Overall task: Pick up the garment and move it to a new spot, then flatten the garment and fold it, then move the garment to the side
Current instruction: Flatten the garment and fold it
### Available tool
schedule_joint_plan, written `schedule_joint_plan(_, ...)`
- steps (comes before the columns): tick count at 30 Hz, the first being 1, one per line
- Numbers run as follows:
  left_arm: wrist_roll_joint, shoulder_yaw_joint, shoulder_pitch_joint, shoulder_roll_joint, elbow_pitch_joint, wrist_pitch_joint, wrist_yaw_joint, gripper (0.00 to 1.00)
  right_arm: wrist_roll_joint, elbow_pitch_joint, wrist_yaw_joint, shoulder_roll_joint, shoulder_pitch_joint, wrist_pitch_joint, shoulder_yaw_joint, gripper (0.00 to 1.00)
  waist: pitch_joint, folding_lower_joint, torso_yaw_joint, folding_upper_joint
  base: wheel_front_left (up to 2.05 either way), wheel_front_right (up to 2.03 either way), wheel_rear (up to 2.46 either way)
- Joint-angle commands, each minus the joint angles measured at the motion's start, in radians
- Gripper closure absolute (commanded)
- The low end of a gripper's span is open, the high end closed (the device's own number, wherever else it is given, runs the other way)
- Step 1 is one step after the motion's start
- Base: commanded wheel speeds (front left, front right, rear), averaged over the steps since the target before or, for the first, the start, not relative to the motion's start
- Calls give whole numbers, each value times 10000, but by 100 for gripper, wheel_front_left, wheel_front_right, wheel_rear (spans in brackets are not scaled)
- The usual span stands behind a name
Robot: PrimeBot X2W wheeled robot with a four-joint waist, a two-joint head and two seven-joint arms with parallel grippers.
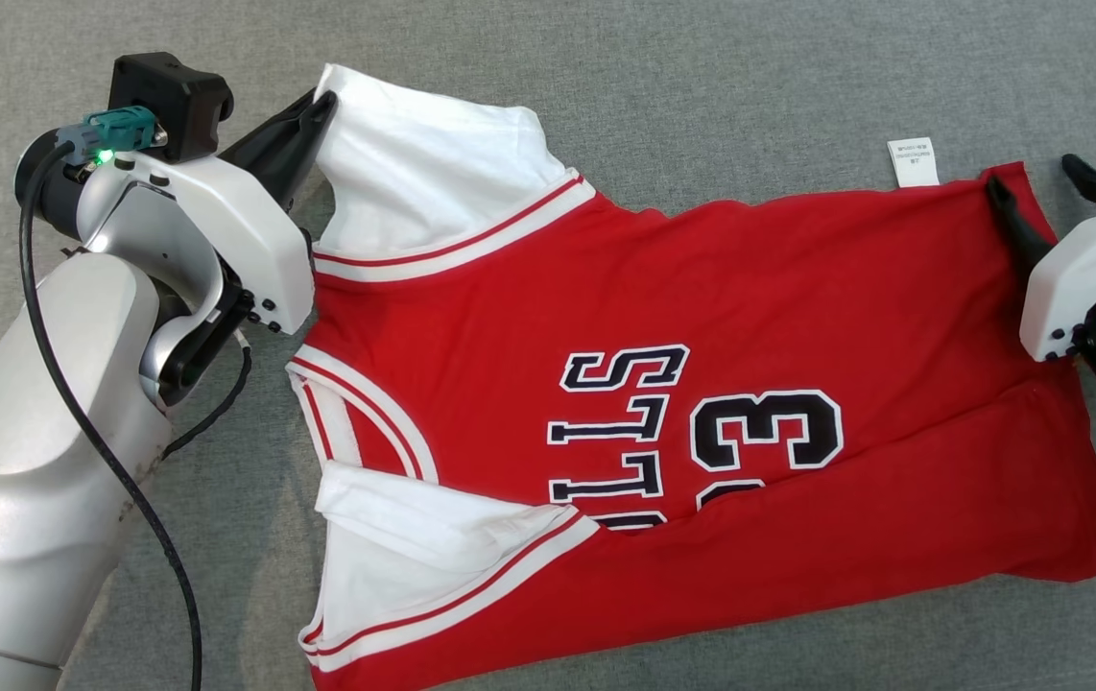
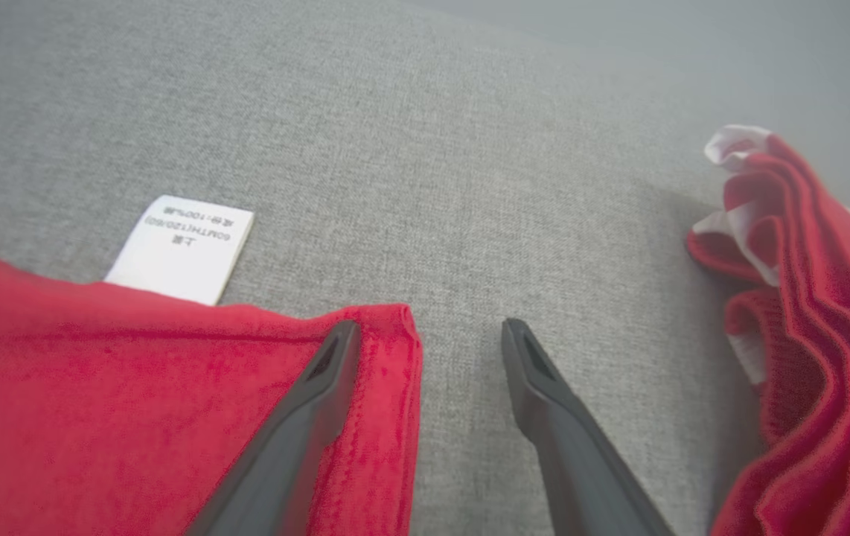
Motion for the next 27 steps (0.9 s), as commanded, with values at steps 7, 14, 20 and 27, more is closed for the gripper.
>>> schedule_joint_plan(7, -121, 15, -140, 39, -76, -36, 60, 100, 272, 480, -7, -202, -147, -538, 672, 100, -38, 0, 94, 0, 0, 0, 0)
schedule_joint_plan(14, -351, 152, 240, 28, -187, -415, 71, 100, 584, 902, -6, -248, -99, -1652, 744, 100, -402, 0, 169, 0, 0, 0, 0)
schedule_joint_plan(20, -760, 144, 804, 249, -647, -840, -41, 100, 1060, 718, -6, -42, 345, -2240, 666, 100, -858, 0, 246, 0, 0, 0, 0)
schedule_joint_plan(27, -1443, -170, 1612, 773, -1570, -1471, -103, 100, 1289, -5, -6, -200, 1412, -2373, 63, 100, -1612, 0, 445, 0, 0, 0, 0)
